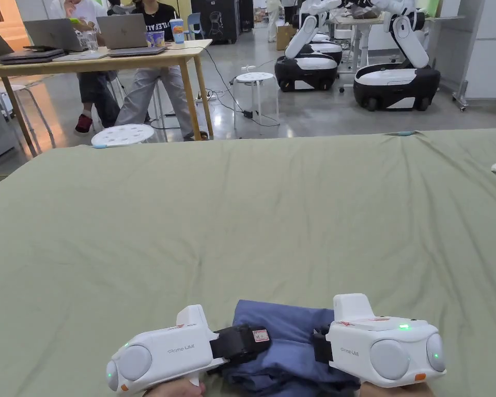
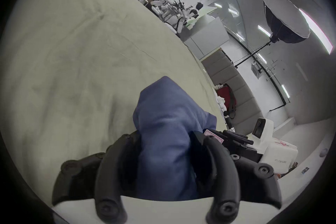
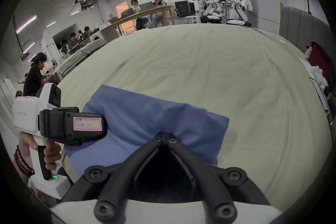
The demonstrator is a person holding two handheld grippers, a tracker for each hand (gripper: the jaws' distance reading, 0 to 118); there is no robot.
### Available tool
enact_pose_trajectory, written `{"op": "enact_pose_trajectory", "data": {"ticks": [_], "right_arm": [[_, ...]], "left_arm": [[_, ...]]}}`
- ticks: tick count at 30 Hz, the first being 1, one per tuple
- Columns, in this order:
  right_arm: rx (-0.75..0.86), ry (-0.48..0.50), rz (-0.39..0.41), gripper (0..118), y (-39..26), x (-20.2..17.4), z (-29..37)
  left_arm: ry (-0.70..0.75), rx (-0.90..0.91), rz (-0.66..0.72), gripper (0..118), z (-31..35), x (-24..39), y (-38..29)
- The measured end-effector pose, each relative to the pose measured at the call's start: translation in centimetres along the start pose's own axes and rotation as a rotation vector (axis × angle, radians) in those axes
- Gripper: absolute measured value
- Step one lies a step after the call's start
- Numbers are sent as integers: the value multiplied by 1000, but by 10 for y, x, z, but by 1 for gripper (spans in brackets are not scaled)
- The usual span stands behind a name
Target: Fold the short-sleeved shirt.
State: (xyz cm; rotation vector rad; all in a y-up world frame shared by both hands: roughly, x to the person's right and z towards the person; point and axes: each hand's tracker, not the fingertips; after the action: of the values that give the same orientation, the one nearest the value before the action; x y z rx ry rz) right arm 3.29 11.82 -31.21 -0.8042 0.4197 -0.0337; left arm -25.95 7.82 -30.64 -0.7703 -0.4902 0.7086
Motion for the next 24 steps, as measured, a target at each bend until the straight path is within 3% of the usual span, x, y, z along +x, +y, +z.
{"op": "enact_pose_trajectory", "data": {"ticks": [4,13,24], "right_arm": [[1,-8,6,0,-1,-2,0],[13,-24,62,0,8,-26,4],[87,50,198,0,50,-139,-15]], "left_arm": [[-5,4,-24,27,2,3,-2],[-44,17,-38,24,23,-3,9],[2,96,-57,23,119,-78,55]]}}
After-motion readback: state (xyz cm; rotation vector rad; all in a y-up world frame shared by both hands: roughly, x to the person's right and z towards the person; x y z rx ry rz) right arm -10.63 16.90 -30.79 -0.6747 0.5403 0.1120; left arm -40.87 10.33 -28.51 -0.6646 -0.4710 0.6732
